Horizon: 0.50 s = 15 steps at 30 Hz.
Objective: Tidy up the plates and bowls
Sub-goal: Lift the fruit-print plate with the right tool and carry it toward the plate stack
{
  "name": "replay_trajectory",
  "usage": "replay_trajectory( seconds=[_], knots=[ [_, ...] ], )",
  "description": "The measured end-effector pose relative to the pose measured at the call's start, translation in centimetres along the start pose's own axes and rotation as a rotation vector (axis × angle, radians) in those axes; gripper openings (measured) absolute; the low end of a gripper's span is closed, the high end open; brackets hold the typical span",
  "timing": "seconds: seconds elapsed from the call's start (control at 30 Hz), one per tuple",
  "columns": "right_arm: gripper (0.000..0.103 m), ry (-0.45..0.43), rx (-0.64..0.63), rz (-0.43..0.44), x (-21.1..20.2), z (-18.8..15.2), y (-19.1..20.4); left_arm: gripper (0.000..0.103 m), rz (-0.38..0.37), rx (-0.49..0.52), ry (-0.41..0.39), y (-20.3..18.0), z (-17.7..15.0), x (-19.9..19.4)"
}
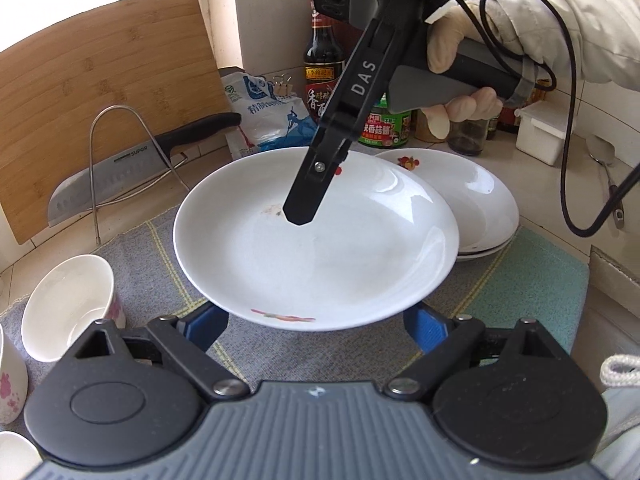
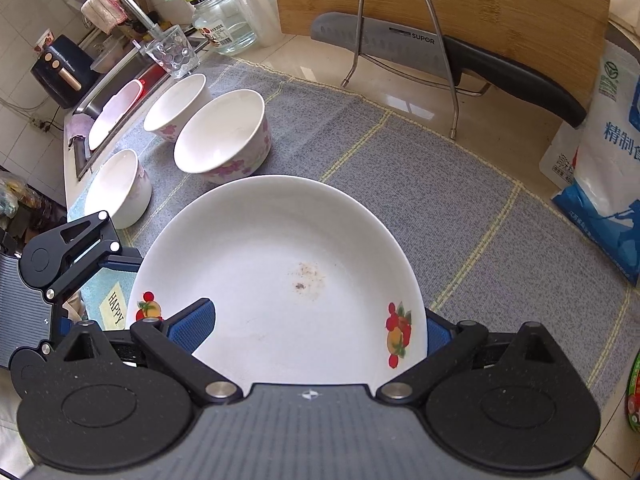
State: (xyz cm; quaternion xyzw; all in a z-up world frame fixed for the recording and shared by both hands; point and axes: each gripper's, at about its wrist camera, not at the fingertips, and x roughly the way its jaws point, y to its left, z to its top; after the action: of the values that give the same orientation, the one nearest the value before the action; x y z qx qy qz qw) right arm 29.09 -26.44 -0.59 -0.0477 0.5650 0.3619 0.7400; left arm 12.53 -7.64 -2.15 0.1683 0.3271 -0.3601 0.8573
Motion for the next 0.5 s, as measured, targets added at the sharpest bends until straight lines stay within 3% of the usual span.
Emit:
replay_trajectory(
  seconds=[0.5],
  knots=[
    [0.103, -0.072, 0.156, -0.069, -3.9, -6.5, -3.4, 0.094, -0.127, 0.093, -0.011, -2.9, 2.4, 2.8]
  ],
)
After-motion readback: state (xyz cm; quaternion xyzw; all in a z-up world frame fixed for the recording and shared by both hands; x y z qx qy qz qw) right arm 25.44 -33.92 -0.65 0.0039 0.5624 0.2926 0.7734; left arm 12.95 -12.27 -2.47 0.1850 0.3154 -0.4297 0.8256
